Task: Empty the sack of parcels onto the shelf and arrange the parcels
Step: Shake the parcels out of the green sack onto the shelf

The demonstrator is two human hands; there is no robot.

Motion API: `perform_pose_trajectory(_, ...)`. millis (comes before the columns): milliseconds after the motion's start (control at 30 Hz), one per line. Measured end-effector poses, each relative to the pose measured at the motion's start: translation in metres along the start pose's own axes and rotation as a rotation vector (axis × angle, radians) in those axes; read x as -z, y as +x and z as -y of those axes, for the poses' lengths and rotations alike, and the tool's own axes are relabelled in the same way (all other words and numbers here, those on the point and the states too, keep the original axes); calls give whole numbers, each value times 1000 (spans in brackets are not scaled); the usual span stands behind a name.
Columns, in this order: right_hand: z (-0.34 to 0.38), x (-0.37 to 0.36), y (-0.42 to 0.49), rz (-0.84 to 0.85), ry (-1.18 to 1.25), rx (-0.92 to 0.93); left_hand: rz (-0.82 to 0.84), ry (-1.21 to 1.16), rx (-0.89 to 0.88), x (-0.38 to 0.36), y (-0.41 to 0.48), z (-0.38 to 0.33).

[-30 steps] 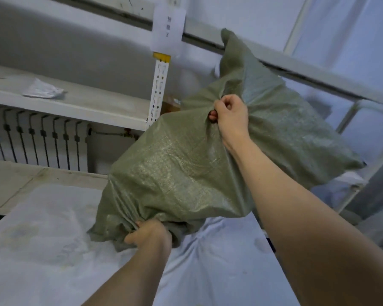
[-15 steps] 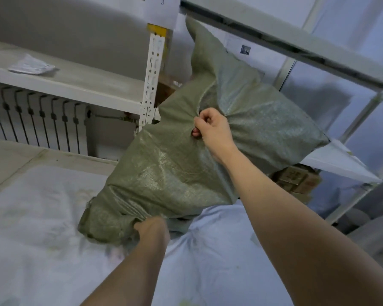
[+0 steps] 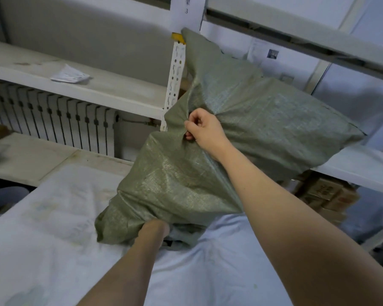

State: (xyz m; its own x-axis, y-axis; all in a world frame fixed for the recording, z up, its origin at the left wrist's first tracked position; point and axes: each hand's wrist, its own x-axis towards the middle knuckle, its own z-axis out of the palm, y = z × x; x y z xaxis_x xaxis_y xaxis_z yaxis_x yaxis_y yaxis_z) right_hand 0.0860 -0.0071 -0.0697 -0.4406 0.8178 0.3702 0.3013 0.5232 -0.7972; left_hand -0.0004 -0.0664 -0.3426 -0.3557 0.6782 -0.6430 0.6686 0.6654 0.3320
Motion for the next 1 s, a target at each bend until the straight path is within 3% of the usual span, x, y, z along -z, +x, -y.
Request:
perform_pose_trajectory(133,4,-22,16,11,-54,12,42,2,-74,44,-61,11)
perform_pose_trajectory(367,9,-67,44,-48,-184,-13,55,68,-169,121,-34,53)
perform_pose_trajectory(433,10,-77,46,-33,-205,-33,-27,68,-187,155,-17,58)
perform_pose_trajectory(500,5,-87,44,10,-227,-70,-251,-79,-149,189,-8,55)
perform_pose_trajectory(600,-3,-96,41,9,-232,-111,-560,-610,-224,232,-27,33)
perform_pose_trajectory(667,-1,-95,41,11,-216,-124,-528,-909,-379,251,-43,8)
perform_pose_trajectory(767,5,-92,41,53,-233,-121,-292,-1054,-539,255,-66,-25)
perform_pose_trajectory(833,7,-91,38,59,-233,-117,-223,-1145,-542,252,-72,-39)
perform_pose_trajectory(1000,3,-86,30,47,-268,-153,-293,-1131,-427,246,-73,-52)
